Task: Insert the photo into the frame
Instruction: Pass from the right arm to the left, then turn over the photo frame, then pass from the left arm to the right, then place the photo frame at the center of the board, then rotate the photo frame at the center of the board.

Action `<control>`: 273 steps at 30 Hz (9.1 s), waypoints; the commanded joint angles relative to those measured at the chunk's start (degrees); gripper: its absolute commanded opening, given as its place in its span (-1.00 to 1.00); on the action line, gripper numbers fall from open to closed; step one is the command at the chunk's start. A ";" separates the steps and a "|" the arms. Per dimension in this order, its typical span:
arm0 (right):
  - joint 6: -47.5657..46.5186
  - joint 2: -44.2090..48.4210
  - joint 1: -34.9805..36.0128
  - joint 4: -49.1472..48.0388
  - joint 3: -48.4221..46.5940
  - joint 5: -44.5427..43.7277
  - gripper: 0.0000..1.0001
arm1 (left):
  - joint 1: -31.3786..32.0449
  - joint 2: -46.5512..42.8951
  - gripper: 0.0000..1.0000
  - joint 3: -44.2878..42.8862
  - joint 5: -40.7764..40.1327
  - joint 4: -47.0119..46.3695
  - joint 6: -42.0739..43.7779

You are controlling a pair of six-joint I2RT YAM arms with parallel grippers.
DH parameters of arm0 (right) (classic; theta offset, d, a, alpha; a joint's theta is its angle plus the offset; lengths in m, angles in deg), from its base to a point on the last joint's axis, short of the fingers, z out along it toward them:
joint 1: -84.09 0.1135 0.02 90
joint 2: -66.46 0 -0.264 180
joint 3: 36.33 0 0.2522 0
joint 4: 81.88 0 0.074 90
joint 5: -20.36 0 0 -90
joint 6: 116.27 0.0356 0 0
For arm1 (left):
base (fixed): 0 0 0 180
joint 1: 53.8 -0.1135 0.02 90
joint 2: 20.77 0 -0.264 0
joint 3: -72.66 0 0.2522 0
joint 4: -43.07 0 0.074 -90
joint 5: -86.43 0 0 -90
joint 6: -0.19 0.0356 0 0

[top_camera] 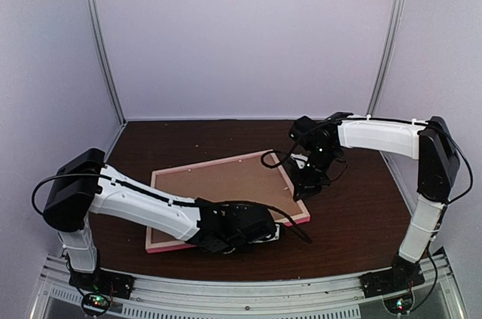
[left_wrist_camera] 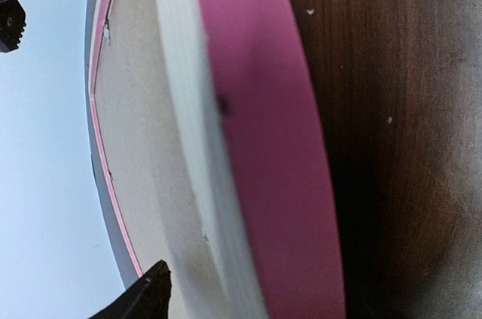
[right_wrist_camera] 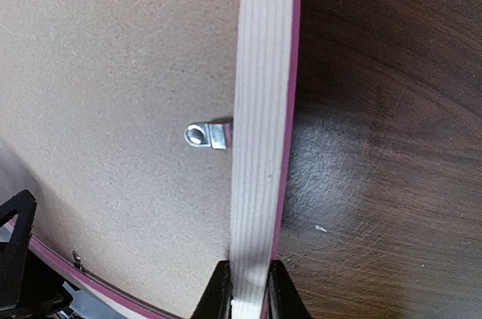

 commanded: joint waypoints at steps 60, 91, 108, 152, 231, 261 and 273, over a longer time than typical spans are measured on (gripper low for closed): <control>-6.19 15.29 -21.91 11.58 -25.49 2.36 0.23 | -1.00 -12.10 -1.00 -29.29 -10.76 16.13 7.12; -10.80 22.15 -23.98 -1.44 -15.22 11.88 0.50 | -28.42 -10.54 -1.00 -66.91 36.34 48.48 -26.84; -14.20 22.05 -19.38 -7.83 -7.98 20.47 0.79 | -39.85 -1.85 -1.00 -69.25 69.41 51.54 -32.96; -47.59 -0.41 -20.99 2.15 -18.74 48.58 -0.10 | -43.98 7.76 -1.00 -63.30 96.12 44.21 -31.83; 0.12 -11.00 -31.01 -43.17 11.91 29.86 -0.59 | -58.04 -16.66 0.88 -5.48 51.83 17.63 -46.24; -7.09 1.83 -30.75 -29.40 18.91 13.13 0.19 | -54.78 -17.46 0.88 7.26 50.67 11.72 -51.06; -6.54 6.94 -23.08 -26.60 24.66 5.64 0.48 | -49.69 -9.45 0.95 7.80 53.48 6.13 -57.32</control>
